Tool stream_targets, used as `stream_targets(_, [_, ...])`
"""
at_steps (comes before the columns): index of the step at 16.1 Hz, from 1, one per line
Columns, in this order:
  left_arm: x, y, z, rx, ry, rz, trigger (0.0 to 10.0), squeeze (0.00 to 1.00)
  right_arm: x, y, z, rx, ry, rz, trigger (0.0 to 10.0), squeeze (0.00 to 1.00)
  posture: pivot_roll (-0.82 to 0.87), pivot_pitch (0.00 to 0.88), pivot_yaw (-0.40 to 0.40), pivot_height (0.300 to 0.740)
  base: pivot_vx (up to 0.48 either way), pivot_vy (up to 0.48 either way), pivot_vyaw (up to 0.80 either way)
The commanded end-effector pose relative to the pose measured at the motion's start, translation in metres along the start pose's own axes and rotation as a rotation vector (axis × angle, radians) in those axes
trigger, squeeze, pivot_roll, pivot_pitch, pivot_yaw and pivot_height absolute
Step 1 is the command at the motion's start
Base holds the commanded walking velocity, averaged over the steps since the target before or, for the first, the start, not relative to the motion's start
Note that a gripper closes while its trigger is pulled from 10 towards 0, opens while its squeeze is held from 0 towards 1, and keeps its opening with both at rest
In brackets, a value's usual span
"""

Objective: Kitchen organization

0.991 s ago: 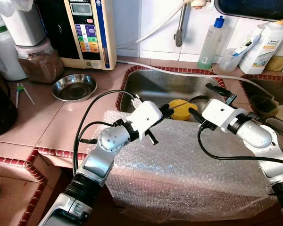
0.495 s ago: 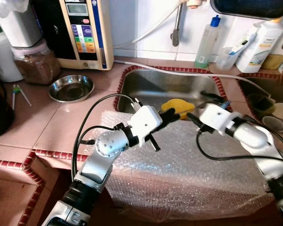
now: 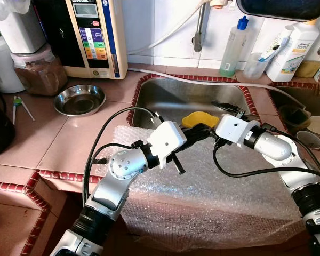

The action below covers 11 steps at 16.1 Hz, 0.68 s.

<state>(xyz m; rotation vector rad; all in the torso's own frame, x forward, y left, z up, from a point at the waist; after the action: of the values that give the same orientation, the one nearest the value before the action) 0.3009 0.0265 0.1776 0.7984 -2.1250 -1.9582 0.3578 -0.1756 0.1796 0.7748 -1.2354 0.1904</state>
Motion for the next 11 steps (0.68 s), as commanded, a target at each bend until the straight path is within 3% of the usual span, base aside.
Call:
stream_targets(1, [0.001,0.006,-0.004,0.012,0.0,-0.045,0.0,0.0,-0.002,0.024,-0.009,0.117,0.049,0.05,0.0,0.0,0.05,0.078,0.027,0.74,0.0,0.0,0.0])
stream_targets(3, [-0.001,0.006,-0.006,0.012,0.019,-0.049,0.0,0.0,-0.003,0.031,-0.01,0.146,0.057,0.049,0.0,0.0,0.05,0.078,0.027,0.74,0.0,0.0,0.0])
stream_targets(5, [-0.003,0.007,-0.007,0.016,0.038,-0.052,1.3,0.0,-0.005,0.036,-0.01,0.165,0.066,0.054,0.0,0.0,0.04,0.078,0.029,0.74,0.0,0.0,0.0])
stream_targets(6, [-0.006,0.006,-0.007,0.005,0.06,-0.056,1.0,0.0,-0.006,0.039,-0.01,0.179,0.074,0.057,0.0,0.0,0.04,0.078,0.029,0.74,0.0,0.0,0.0])
stream_targets(7, [-0.008,0.005,-0.007,0.003,0.078,-0.046,0.0,0.0,-0.009,0.043,-0.01,0.196,0.086,0.055,0.0,0.0,0.04,0.078,0.029,0.74,0.0,0.0,0.0])
stream_targets(10, [-0.008,0.004,-0.006,0.004,0.087,-0.044,0.0,0.0,-0.023,0.057,-0.011,0.247,0.154,0.036,0.0,0.0,0.04,0.078,0.027,0.74,0.0,0.0,0.0])
stream_targets(11, [-0.008,0.004,-0.006,0.004,0.09,-0.041,0.0,0.0,-0.032,0.06,-0.011,0.251,0.185,0.076,2.7,0.0,0.04,0.077,0.026,0.74,0.0,0.0,0.0])
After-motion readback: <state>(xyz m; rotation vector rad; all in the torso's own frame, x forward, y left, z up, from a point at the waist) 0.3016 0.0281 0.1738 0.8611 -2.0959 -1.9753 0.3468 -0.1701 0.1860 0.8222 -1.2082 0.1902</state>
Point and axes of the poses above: a point about 5 cm out from each wrist's last joint towards the gripper, its own z axis pointing back from the gripper into the wrist, its own y axis along the axis of the wrist's last joint, x = y × z, the point moved 1 cm from there along -z, pointing out of the wrist towards the gripper, and after that the axes turned 9 degrees about z, right-handed, at the moved point
